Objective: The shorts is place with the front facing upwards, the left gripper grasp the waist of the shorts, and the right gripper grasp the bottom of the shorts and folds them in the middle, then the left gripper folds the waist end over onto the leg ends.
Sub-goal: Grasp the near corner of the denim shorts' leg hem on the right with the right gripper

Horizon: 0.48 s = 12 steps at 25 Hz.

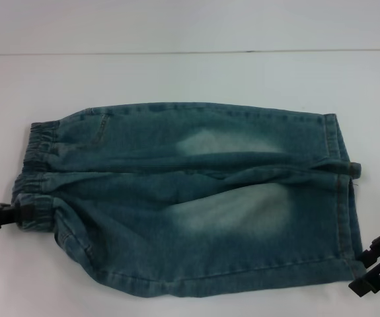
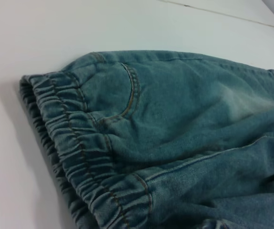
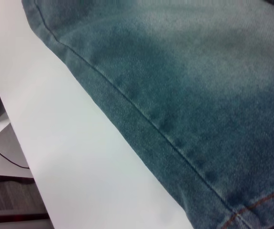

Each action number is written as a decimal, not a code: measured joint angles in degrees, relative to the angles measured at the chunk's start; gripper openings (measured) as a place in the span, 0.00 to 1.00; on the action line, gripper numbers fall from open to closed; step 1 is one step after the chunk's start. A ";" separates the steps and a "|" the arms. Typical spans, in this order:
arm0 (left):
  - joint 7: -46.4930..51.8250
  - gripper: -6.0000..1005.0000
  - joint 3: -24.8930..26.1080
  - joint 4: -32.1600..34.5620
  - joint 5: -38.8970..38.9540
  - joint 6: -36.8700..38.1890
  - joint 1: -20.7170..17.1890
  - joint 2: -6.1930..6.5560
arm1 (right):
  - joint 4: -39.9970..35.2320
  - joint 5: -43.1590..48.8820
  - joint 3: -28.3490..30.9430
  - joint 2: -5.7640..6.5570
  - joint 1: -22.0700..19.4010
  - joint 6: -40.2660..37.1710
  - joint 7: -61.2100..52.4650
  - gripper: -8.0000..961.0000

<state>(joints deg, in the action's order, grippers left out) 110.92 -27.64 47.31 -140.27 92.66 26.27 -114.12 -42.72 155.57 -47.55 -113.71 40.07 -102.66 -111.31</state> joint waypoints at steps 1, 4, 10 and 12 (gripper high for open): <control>0.00 0.02 -0.05 -0.03 0.00 -0.02 0.00 -0.03 | -0.06 -0.03 0.01 0.03 0.01 -0.01 0.05 0.84; 0.00 0.02 -0.14 -0.05 0.00 -0.10 0.00 -0.11 | -0.20 -0.05 0.03 0.07 0.01 -0.07 0.13 0.84; 0.00 0.02 -0.14 -0.05 0.00 -0.12 0.09 -0.16 | -0.28 0.20 0.00 0.17 0.30 -0.94 0.16 0.84; 0.00 0.02 -0.14 -0.04 -0.02 -0.12 0.21 -0.26 | -0.34 0.21 -0.17 0.22 0.51 -1.23 0.16 0.84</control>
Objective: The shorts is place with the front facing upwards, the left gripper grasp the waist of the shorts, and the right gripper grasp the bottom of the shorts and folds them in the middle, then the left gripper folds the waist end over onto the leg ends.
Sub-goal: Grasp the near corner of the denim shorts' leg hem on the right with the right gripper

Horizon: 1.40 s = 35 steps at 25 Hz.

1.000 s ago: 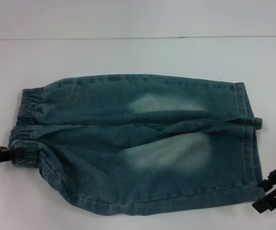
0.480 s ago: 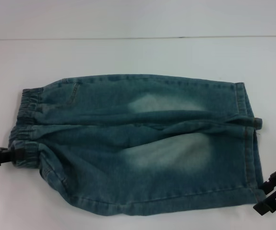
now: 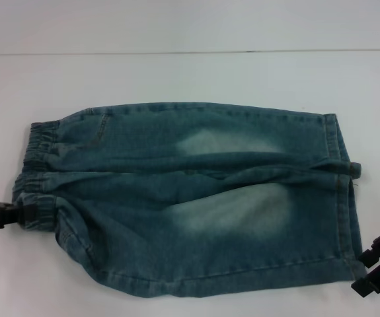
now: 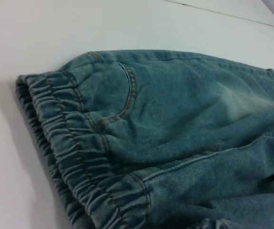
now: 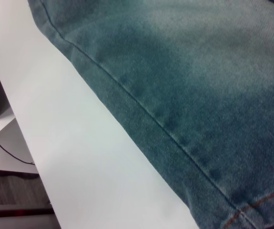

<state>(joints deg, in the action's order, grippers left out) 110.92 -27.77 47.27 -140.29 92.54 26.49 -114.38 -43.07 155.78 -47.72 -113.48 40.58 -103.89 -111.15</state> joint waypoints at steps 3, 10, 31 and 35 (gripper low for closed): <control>0.00 0.02 0.00 0.01 -0.02 0.00 0.09 -0.12 | -0.07 0.30 -0.23 0.01 0.45 -0.38 -0.06 0.84; 0.00 0.02 0.00 0.02 -0.07 -0.09 0.24 -0.31 | 0.12 2.39 -0.38 -0.15 1.26 -0.53 0.13 0.84; -0.09 0.02 -0.09 -0.91 -0.07 -1.01 0.41 -0.48 | 0.69 2.59 -1.52 -1.51 2.18 0.58 0.13 0.82; -0.24 0.02 -0.09 -1.68 -0.07 -1.50 0.41 -0.49 | 0.71 1.53 -1.15 -1.58 2.25 1.57 0.17 0.82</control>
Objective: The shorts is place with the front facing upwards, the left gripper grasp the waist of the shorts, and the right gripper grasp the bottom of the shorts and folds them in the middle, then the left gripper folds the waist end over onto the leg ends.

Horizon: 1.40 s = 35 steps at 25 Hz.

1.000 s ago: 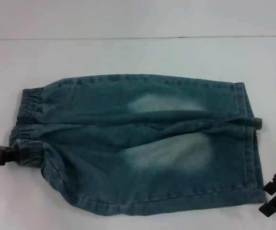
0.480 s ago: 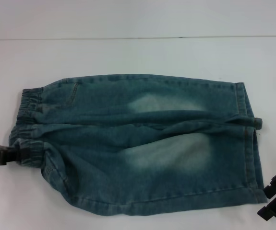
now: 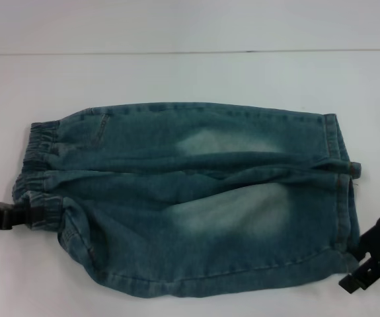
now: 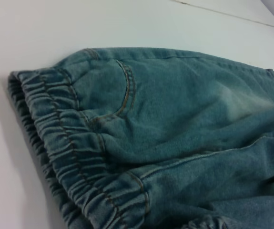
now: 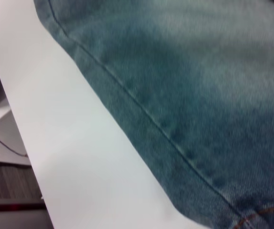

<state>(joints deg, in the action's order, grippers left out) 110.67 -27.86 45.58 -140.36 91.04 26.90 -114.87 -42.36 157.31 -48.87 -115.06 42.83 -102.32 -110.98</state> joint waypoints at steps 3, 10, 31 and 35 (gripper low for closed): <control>-0.14 0.02 0.00 -0.29 0.00 -0.13 0.00 0.00 | 0.00 -1.79 0.07 0.07 -0.19 0.35 0.14 0.82; -0.16 0.02 0.00 -0.44 0.00 -0.52 0.00 0.00 | 0.44 -3.62 0.17 0.30 -0.53 1.33 0.54 0.82; 0.03 0.03 0.00 -0.58 0.00 -0.78 0.10 0.00 | 1.30 -3.66 0.64 0.76 -0.64 2.67 2.83 0.43; 0.04 0.04 0.00 -0.58 0.00 -0.78 0.23 0.01 | 0.94 -3.46 0.64 0.87 -0.78 2.70 2.68 0.11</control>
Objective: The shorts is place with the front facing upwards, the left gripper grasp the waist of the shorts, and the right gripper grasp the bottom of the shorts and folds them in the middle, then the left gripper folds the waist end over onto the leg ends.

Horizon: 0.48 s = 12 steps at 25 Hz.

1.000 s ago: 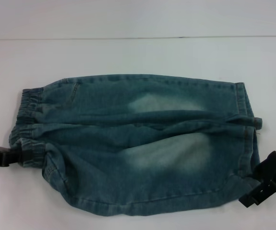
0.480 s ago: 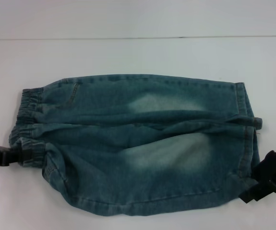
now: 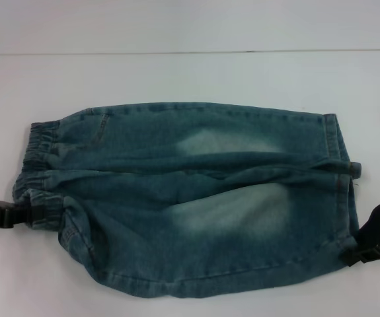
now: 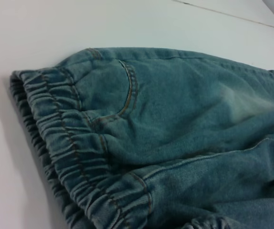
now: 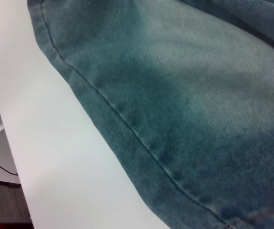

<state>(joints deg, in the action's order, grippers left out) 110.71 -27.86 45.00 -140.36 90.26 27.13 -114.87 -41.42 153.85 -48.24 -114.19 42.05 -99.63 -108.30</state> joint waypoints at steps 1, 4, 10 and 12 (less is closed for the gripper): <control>0.01 0.04 0.00 0.00 0.00 0.00 0.02 0.00 | -0.03 0.02 0.00 0.03 -0.02 0.02 -0.01 0.10; 0.05 0.04 0.00 0.00 0.00 0.00 0.12 0.00 | -0.04 0.02 -0.02 0.05 -0.04 0.07 0.00 0.08; 0.24 0.04 0.00 0.00 0.09 0.26 0.31 0.00 | 0.03 -0.17 0.53 0.05 -0.41 0.10 0.20 0.03; 2.00 0.04 0.03 0.01 0.14 0.18 0.54 0.10 | -0.08 -0.34 1.85 0.17 -0.64 -0.22 0.57 0.02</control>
<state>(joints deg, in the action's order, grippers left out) 112.71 -27.83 45.00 -140.22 90.44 27.67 -114.76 -41.50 153.52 -46.39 -114.02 41.41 -99.84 -107.73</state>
